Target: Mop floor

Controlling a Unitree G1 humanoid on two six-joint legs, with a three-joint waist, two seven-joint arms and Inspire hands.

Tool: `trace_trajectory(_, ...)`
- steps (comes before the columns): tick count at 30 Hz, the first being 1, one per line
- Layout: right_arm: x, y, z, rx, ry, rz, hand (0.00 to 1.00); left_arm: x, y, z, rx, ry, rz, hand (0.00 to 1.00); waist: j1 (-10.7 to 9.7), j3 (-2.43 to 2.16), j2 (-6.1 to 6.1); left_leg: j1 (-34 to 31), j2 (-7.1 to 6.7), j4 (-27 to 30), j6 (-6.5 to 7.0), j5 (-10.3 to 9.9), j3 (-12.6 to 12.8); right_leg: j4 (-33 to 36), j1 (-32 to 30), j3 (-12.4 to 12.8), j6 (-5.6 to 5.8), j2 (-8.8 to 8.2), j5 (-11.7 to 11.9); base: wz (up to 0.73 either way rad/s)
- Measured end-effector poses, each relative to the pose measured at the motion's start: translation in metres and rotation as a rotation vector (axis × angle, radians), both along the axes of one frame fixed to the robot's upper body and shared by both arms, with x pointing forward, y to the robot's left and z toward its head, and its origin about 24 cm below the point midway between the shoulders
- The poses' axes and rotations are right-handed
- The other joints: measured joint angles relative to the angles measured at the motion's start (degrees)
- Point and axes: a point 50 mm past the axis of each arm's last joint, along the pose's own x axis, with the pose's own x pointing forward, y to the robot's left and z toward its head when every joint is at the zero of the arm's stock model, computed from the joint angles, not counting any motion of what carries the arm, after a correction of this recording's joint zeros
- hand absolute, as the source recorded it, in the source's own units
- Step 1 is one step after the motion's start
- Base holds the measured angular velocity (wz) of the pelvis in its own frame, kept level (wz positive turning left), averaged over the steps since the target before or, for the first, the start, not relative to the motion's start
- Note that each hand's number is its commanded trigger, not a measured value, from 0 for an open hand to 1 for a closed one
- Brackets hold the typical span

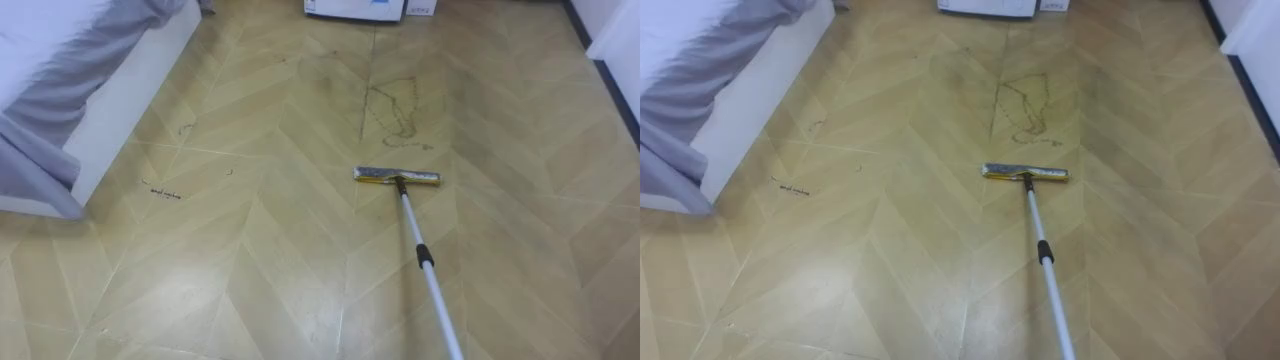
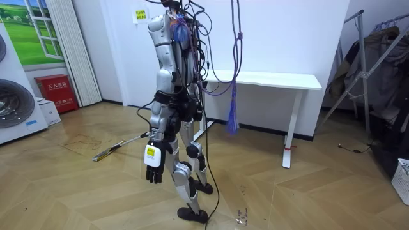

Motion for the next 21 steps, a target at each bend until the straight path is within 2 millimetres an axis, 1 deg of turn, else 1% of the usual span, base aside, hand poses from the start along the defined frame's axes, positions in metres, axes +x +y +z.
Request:
trace_trajectory(16,-0.0007,-0.0001,0.0,0.0,0.003,-0.001,1.0,-0.0002,-0.0004,-0.0002,-0.001,0.004,0.001,0.0,-0.02,-0.01,-0.02,0.01,0.02,0.03,0.0,0.0,-0.01,0.09,-0.02,-0.02,-0.02,0.0,-0.02,0.0)
trace_trajectory(21,0.0002,-0.0009,0.0002,-0.002,0.002,-0.001,1.0,-0.0011,-0.0019,-0.0006,-0.002,0.023,-0.011,0.0,-0.01,-0.03,0.27,-0.74,0.02,0.08,0.0,0.0,0.0,0.01,-0.72,-0.04,-0.05,0.01,-0.04,0.01)
